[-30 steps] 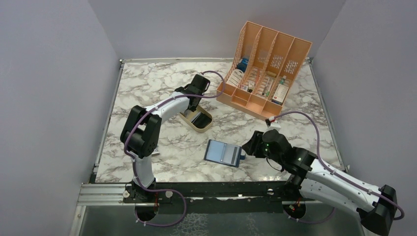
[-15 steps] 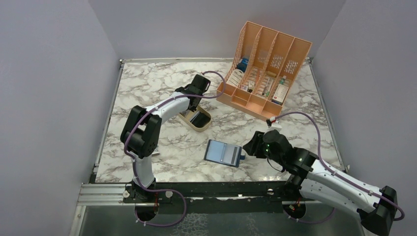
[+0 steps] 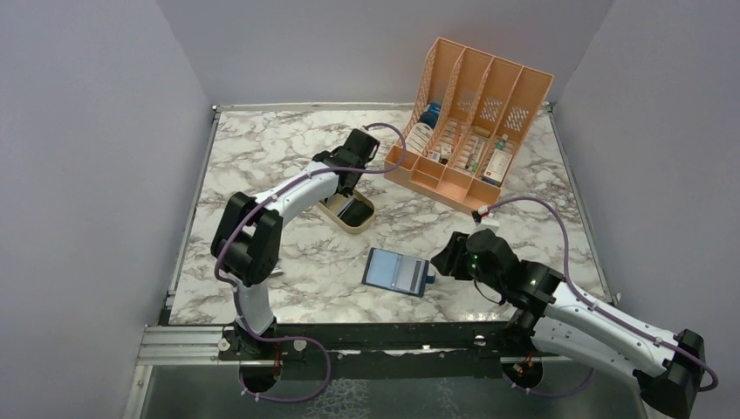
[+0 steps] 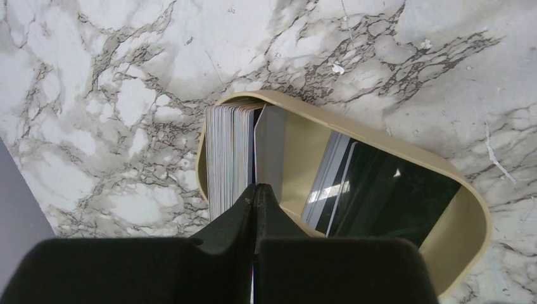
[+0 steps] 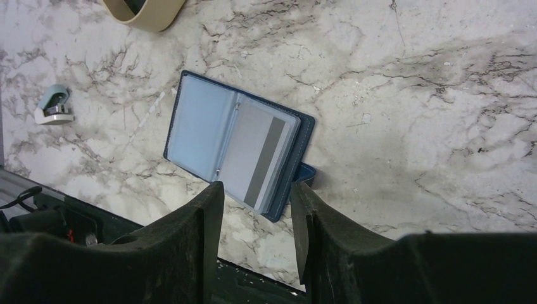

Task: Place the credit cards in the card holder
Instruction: Pick up the credit card from the storage box.

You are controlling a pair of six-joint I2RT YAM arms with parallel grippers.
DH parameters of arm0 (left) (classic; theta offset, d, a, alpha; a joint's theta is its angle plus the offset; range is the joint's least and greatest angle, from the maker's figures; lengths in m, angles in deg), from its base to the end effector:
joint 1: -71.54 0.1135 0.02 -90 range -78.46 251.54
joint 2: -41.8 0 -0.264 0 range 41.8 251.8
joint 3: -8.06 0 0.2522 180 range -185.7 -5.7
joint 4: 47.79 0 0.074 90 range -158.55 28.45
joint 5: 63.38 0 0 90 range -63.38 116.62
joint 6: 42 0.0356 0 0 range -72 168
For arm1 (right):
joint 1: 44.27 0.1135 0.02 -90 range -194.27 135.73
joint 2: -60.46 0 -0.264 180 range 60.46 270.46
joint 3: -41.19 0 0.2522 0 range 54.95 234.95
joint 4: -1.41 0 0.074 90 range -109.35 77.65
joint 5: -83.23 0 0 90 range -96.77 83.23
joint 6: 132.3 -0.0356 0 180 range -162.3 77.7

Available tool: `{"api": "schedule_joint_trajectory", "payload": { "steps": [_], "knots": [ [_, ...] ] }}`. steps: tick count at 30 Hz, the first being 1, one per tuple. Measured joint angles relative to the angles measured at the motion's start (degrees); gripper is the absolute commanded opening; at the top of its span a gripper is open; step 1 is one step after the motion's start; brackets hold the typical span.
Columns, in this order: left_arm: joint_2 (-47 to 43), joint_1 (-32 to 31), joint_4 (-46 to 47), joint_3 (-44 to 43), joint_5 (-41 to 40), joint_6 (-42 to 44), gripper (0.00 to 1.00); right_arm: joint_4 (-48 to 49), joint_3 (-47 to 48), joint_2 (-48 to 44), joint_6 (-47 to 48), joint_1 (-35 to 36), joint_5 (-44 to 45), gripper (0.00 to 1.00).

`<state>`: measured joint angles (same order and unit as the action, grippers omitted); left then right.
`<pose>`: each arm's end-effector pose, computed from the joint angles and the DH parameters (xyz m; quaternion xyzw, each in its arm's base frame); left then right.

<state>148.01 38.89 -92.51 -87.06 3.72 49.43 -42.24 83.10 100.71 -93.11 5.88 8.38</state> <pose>0.3453 -0.2048 0.2302 0.2187 0.9128 0.1052 0.3285 0.1040 0.1101 0.2189 0.0588 0.9052 0.2344 0.3495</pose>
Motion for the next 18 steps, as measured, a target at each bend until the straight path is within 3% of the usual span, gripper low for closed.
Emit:
{"api": "schedule_joint_trajectory", "payload": {
  "steps": [9, 18],
  "knots": [
    [-5.62, -0.2, -1.9, -0.74, 2.49, -2.23, 0.0, 1.27, 1.68, 1.7, 0.15, 0.0, -0.81, 0.44],
    [-19.02, -0.48, 0.0, 5.44, 19.63, -10.29, 0.0, 6.58, 4.55, 4.7, 0.09, 0.0, -4.55, 0.42]
  ]
}}
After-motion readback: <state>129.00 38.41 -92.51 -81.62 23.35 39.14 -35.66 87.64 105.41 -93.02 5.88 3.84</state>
